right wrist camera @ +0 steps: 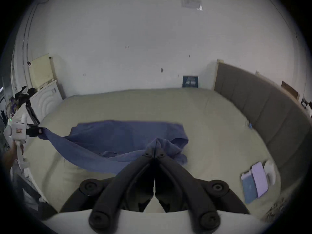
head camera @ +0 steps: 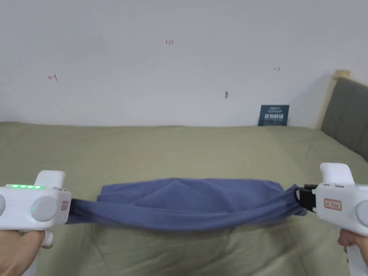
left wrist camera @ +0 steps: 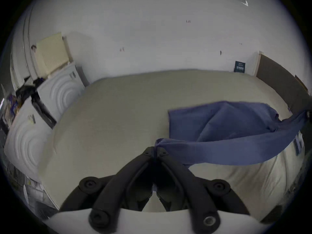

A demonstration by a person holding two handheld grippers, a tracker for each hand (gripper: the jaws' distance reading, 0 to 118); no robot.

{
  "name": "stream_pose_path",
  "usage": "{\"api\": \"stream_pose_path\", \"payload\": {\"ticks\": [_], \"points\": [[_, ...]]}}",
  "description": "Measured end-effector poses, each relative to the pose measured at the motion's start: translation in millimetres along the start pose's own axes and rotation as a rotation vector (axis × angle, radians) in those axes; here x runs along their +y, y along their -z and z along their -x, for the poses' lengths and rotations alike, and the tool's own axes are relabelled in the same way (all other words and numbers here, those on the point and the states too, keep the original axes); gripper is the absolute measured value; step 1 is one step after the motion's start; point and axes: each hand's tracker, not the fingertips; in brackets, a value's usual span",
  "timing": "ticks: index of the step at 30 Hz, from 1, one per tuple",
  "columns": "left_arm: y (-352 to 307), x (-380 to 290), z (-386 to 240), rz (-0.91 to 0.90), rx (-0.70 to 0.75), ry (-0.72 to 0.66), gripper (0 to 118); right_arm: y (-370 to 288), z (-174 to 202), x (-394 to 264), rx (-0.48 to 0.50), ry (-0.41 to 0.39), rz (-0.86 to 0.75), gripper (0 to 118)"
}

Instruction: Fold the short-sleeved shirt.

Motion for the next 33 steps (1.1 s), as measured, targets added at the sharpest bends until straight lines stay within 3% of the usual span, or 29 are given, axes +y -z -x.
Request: {"api": "stream_pose_path", "payload": {"ticks": [4,7,11,22,24,25,26,27,28,33], "points": [[-23.6,-71.1,13.7,0.036,-0.015,-0.012,0,-32.9,-10.6,-69.3,-0.001,0.074,0.06,0],[-45.8,-110.9,22.7,0.044,-0.03,-0.014,0,-54.8,-14.5,-106.0,-0.011,0.063,0.094,0],[-75.6,-146.0,37.3,0.059,-0.058,-0.024,0,-88.9,-26.7,-137.5,-0.007,0.123,0.103,0],[-91.7,-187.9,54.9,0.119,-0.112,-0.023,0,-109.0,-35.3,-174.2,-0.013,0.086,0.166,1],[-88.1,-190.8,50.2,0.124,-0.114,-0.022,1,-101.8,-35.7,-175.8,0.0,0.102,0.201,11],[-86.2,-191.3,50.0,0.129,-0.119,-0.024,13,-99.5,-34.1,-177.0,-0.007,0.102,0.198,42],[-84.5,-192.0,50.4,0.137,-0.127,-0.03,44,-97.9,-33.3,-179.6,-0.026,0.098,0.208,66],[-83.3,-192.7,52.3,0.145,-0.138,-0.048,87,-95.2,-32.4,-179.5,-0.032,0.098,0.223,67],[-82.5,-194.8,50.8,0.162,-0.152,-0.075,118,-94.0,-30.0,-178.0,-0.034,0.098,0.216,67],[-95.6,-208.2,46.4,0.125,-0.151,-0.103,117,-97.5,-26.9,-170.5,-0.031,0.107,0.21,67]]}}
